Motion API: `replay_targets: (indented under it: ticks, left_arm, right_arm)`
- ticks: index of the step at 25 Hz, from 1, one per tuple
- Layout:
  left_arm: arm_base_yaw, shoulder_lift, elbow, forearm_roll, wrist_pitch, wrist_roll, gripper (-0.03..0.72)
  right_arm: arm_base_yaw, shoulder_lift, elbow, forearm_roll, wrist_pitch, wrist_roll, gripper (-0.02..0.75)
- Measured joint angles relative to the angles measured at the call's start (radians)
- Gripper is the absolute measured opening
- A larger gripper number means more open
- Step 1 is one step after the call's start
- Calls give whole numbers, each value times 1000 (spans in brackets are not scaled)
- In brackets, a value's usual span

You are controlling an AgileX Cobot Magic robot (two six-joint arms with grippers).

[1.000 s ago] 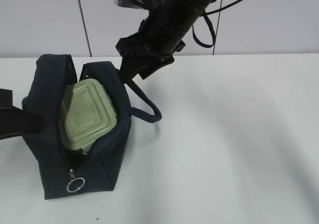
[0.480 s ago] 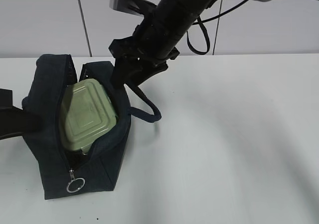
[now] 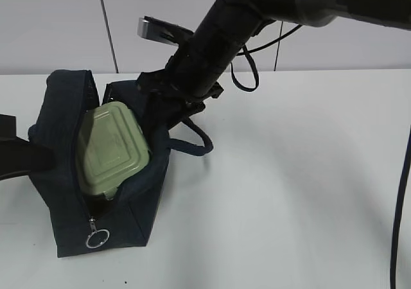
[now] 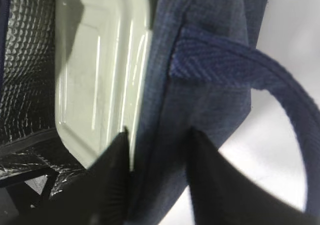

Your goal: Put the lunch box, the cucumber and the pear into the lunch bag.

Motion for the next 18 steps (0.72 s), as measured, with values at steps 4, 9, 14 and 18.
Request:
replay_targets:
  ticks: [4,9,14,18]
  left_arm:
    - [0,0,0,-1,-1,5,-15]
    - [0,0,0,-61,1,62,-15]
    - [0,5,-4,-148,9,121,-15]
    - [-20,53,-54,-157,25,137,-15]
  right_arm:
    - [0,2,-10,-29,31,0,35]
    - [0,4,-58,-139,53,25,8]
    - [-6,-19,-75,-288,61,75,8]
    - [-12,-72,-77,-401,77,116,7]
